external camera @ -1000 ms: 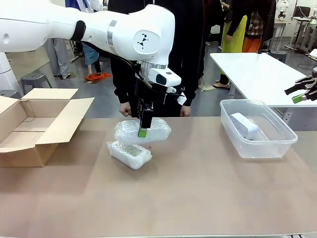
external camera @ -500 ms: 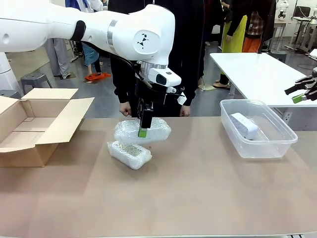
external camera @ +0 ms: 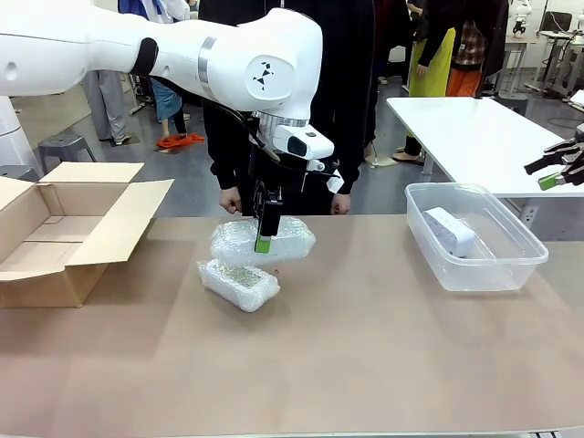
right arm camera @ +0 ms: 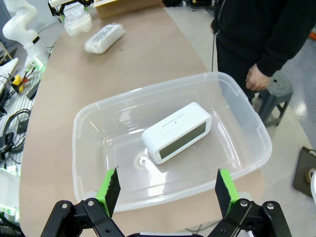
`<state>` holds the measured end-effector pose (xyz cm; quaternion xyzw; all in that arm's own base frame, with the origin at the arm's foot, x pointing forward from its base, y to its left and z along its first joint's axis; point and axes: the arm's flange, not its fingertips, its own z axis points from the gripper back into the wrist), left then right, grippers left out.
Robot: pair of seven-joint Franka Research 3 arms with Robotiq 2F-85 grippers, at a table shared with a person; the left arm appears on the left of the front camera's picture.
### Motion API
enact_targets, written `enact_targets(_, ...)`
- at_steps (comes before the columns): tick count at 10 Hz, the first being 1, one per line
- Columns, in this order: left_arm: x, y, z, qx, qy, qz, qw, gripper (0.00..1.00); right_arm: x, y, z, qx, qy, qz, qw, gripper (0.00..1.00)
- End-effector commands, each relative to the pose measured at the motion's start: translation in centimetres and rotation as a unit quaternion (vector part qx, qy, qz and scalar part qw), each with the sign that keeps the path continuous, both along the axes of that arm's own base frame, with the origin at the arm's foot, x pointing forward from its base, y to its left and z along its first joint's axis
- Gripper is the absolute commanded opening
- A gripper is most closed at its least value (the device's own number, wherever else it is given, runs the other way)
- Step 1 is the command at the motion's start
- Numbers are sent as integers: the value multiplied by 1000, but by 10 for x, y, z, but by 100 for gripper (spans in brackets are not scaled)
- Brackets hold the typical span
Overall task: Separate and place wrapped and unwrapped clocks.
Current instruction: If the picked Digital clock is wrapped, place it in the Package Box ; if not, place it in the Organizing box.
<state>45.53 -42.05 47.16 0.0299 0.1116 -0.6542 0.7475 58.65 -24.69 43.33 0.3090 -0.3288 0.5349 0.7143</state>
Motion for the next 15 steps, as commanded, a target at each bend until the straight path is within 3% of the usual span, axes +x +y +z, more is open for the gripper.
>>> enact_targets(1, -1, 0, 3, 0, -3, 2, 1000, 42, 0, 1, 0, 0, -1, -2, 1000, 100)
enact_targets(2, 0, 0, 0, 0, 0, 0, 1000, 81, 0, 1, 0, 0, -1, -2, 1000, 100)
enact_targets(4, 7, -4, 7, 2, 0, 32, 999, 81, 0, 1, 0, 0, -1, -2, 1000, 100)
enact_targets(8, 0, 41, 32, -14, -17, 122, 992, 81, 0, 1, 0, 0, -1, -2, 1000, 100)
enact_targets(12, -17, 120, 51, 3, -46, 236, 971, 81, 0, 1, 0, 0, -1, -2, 1000, 100)
enact_targets(15, -23, 193, 39, -36, -60, 289, 955, 81, 0, 1, 0, 0, -1, -2, 1000, 100)
